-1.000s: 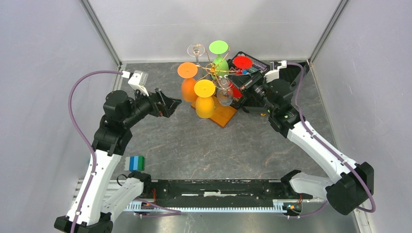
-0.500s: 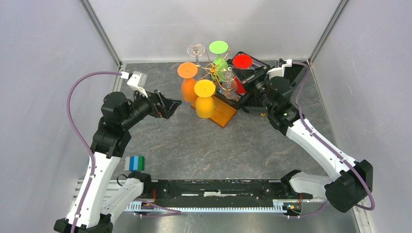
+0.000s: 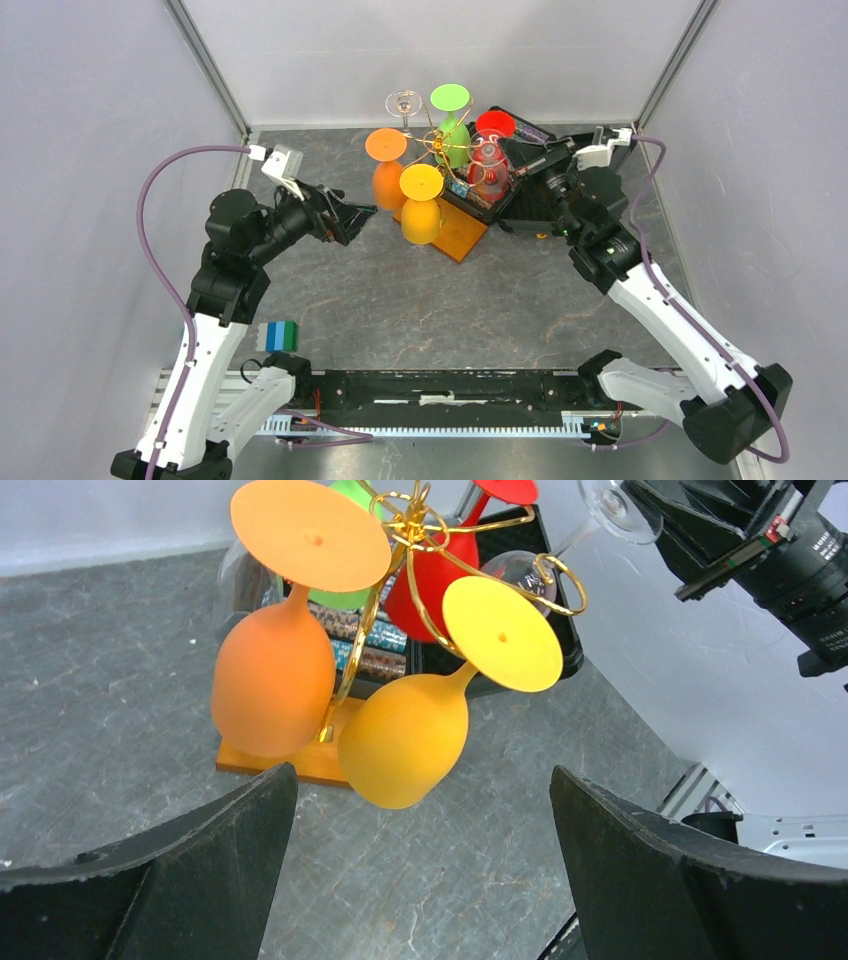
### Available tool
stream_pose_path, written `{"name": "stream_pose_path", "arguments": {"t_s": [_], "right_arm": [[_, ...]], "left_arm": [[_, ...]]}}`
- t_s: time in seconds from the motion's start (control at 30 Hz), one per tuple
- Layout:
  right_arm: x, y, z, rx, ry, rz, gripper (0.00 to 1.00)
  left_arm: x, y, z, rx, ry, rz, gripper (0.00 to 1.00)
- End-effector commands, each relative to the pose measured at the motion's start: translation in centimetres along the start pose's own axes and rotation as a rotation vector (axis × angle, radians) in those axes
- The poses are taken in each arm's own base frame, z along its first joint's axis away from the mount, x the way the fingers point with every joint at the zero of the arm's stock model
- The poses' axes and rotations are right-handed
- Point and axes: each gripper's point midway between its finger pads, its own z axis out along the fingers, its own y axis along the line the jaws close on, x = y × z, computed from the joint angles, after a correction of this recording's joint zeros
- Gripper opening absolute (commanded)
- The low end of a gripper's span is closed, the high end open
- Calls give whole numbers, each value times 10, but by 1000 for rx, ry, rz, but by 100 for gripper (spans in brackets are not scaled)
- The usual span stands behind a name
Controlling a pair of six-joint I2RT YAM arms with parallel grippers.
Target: Take the wine glass off the wine glass rack
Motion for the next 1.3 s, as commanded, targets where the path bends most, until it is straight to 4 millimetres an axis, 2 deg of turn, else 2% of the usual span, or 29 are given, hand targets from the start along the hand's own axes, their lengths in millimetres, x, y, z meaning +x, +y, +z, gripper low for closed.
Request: {"name": "stream_pose_path", "arguments": {"t_s": [0.0,0.1,0.2,0.23,0.27,0.37,0.53,0.7,0.87,0.97,1.07,1.17,1.27], "right_arm": [[-15,12,-24,-22,-39,57,0],[-19,7,-41,-10,-47,68,0],[-25,19,-62,-49,-38,47,0],[-29,23,-71,-63,-46,43,0],[-29,18,-77,-45,-42,40,0],[-35,18,-98,-55,-50,51,0],[-27,28,-120,-115,15,86,0],[-7,45,-135,-205,148,156,0],[8,56,-146,-269,253,220,0],[18,62,-147,-286,322,240,0],[22,68,-145,-295,348,240,0],[20,70,-144,-304,344,244,0],[21,69,-141,-301,344,245,0]], "left_arm": [[-19,-13,-3,59,-101,2,100],[-32,-26,-5,129,-186,0,100],[-48,-53,0,289,-221,11,100],[-47,-60,5,350,-198,6,100],[-47,-69,8,406,-180,2,100],[-39,-89,26,496,-135,0,100],[-9,-154,37,727,-104,223,99],[8,-191,54,842,-146,431,99],[16,-218,68,937,-250,533,99],[21,-229,82,965,-264,543,98],[26,-225,100,919,-250,522,96],[25,-216,105,850,-280,495,94],[23,-217,99,859,-299,475,90]]}}
